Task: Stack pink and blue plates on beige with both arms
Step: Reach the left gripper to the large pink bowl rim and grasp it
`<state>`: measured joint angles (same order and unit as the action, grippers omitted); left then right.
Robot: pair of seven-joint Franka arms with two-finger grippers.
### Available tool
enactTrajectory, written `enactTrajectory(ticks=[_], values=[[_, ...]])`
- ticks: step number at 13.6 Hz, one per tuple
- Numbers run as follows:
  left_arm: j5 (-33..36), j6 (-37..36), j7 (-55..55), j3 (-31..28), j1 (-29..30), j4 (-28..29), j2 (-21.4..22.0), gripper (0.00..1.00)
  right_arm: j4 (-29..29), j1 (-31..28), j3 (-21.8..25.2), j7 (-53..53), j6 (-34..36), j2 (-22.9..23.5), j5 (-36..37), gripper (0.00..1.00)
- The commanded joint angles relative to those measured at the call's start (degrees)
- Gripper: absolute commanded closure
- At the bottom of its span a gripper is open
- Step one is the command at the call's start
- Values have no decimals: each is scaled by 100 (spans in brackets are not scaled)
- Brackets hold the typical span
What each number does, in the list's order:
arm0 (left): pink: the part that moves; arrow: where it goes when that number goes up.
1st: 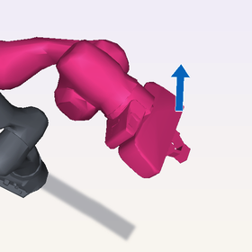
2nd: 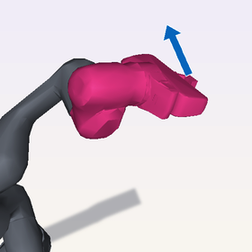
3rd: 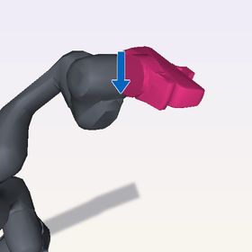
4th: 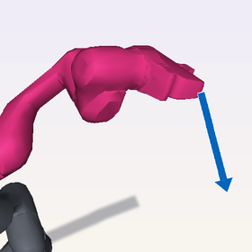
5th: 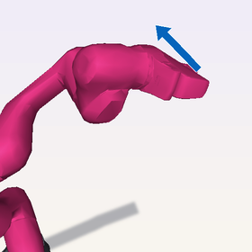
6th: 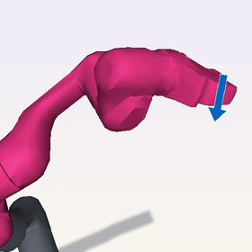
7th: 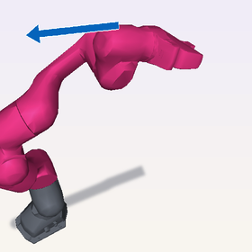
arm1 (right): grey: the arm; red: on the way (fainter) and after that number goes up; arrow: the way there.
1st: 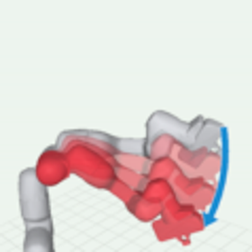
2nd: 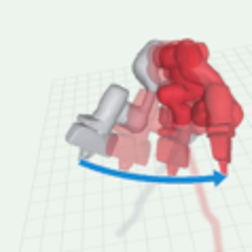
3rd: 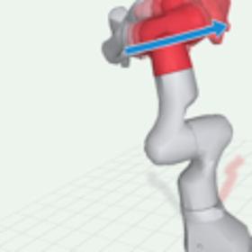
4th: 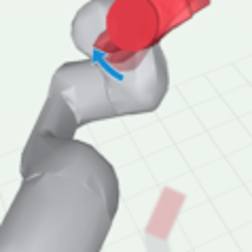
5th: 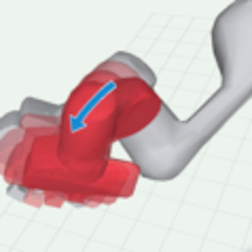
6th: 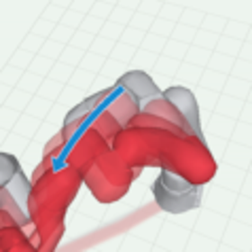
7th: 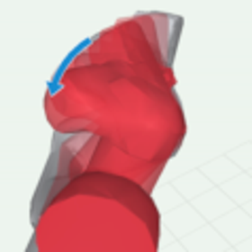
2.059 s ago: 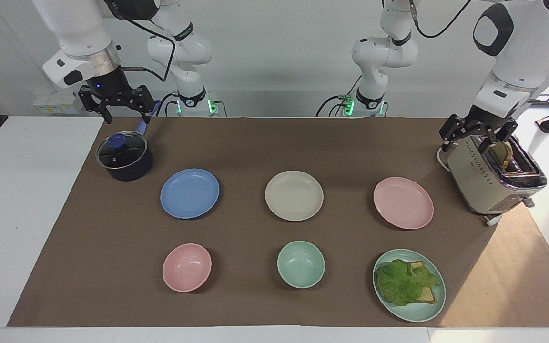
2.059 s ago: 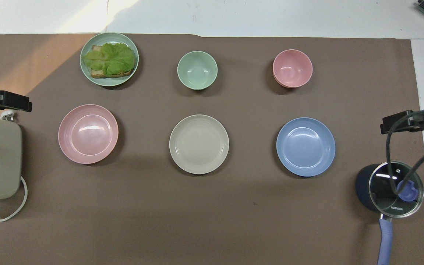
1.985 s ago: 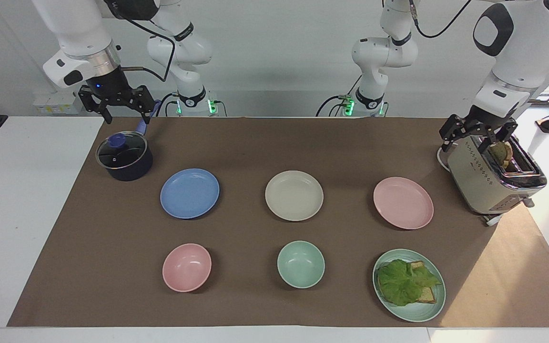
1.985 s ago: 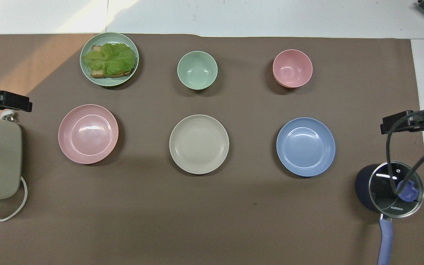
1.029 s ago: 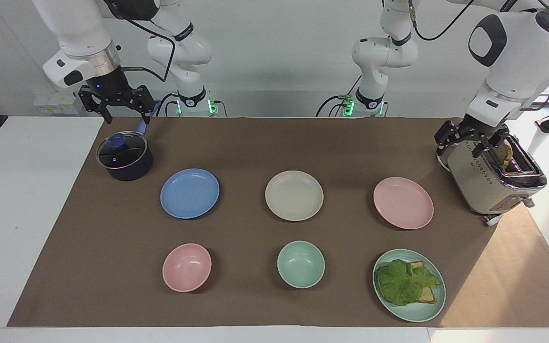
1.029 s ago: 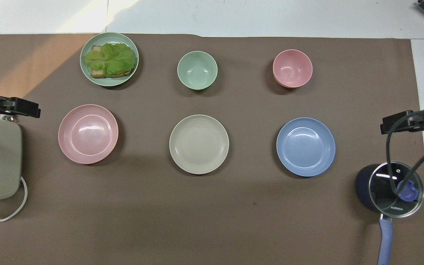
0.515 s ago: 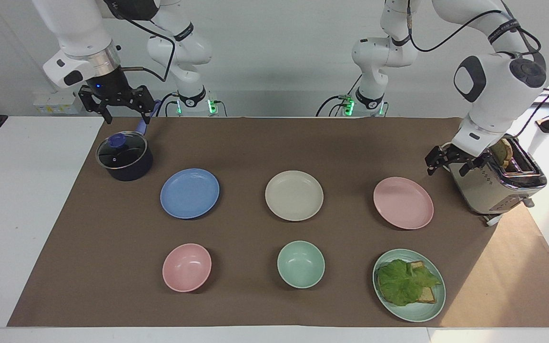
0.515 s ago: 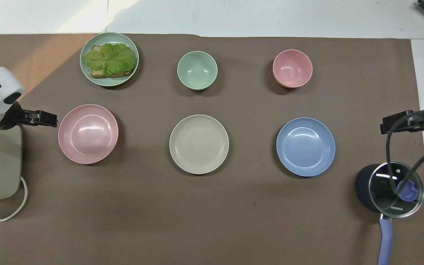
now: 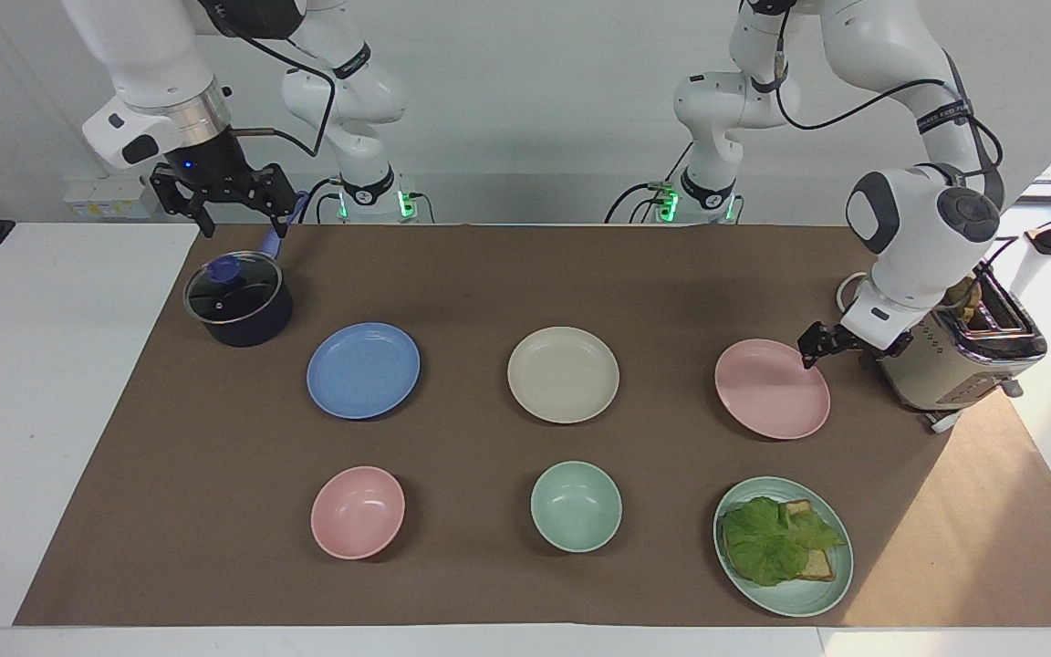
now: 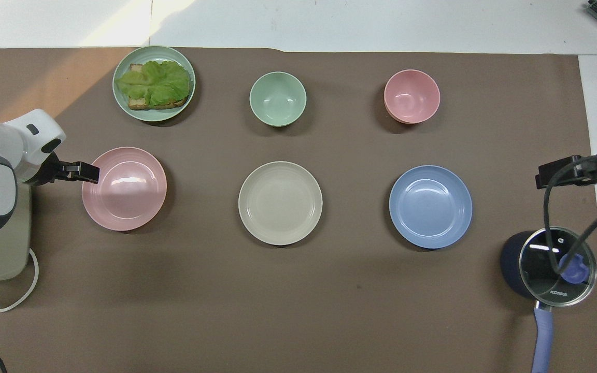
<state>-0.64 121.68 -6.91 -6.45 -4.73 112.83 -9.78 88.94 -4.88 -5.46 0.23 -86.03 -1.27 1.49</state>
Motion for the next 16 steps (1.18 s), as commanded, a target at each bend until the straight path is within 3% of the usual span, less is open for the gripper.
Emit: enactTrajectory(ticks=[1,8,12,14,15,16], values=[[73,276,-39,39,156,205,-137,0,168,-83,-52,56,-133,-119,-17,0],[-568,163,163,39,350,424,-297,0,159,-83,-52,47,-133,-119,-17,0],[-595,163,190,39,367,565,-323,0,159,-92,-43,64,-133,-119,-17,0],[-595,119,137,39,367,565,-323,48,150,-92,-43,82,-133,-119,-8,0],[-595,49,146,30,359,565,-323,66,159,-92,-43,117,-133,-119,-8,0],[-595,48,189,30,358,565,-323,77,159,-75,-52,126,-133,-119,-8,0]])
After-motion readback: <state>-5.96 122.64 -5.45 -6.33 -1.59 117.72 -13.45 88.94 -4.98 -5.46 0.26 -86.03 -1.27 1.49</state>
